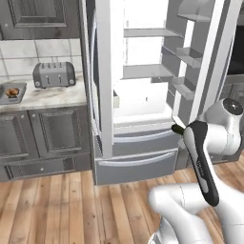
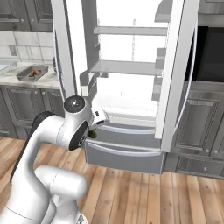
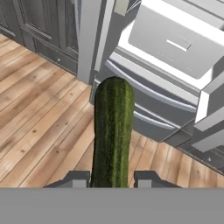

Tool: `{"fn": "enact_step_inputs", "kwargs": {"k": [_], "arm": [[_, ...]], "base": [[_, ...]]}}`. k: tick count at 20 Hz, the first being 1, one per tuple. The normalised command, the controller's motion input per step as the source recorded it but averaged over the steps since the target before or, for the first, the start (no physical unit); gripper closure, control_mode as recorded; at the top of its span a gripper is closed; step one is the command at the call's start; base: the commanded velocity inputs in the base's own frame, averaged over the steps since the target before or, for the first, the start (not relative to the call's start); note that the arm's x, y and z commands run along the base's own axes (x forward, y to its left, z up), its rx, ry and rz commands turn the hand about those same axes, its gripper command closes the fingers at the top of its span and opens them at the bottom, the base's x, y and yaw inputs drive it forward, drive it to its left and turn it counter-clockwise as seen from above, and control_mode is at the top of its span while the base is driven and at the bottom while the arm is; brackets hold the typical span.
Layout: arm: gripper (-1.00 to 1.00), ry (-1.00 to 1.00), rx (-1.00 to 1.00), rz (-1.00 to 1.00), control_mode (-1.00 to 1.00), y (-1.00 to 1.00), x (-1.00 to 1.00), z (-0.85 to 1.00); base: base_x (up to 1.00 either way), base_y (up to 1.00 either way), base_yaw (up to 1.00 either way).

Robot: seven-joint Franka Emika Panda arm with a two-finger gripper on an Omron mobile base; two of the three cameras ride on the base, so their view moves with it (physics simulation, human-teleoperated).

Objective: Place one squash and one chicken drumstick in each tupperware on the nearby counter, to pack two identical lunches.

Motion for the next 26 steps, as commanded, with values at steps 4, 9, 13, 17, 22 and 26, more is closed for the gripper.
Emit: {"fn": "enact_step_inputs", "kwargs": {"k": [4, 9, 13, 17, 22, 26], "arm": [[1.0, 0.0, 0.0, 0.0, 1.0, 0.0, 0.0, 0.0], [1.0, 0.0, 0.0, 0.0, 1.0, 0.0, 0.0, 0.0], [1.0, 0.0, 0.0, 0.0, 1.0, 0.0, 0.0, 0.0], [1.0, 0.0, 0.0, 0.0, 1.0, 0.0, 0.0, 0.0], [1.0, 0.0, 0.0, 0.0, 1.0, 0.0, 0.0, 0.0], [1.0, 0.0, 0.0, 0.0, 1.0, 0.0, 0.0, 0.0]], "base": [[-0.77, 1.0, -0.03], [-0.31, 1.0, 0.32], [-0.17, 1.0, 0.53], [-0.02, 1.0, 0.49], [0.11, 1.0, 0.35], [0.39, 0.99, 0.12]]}}
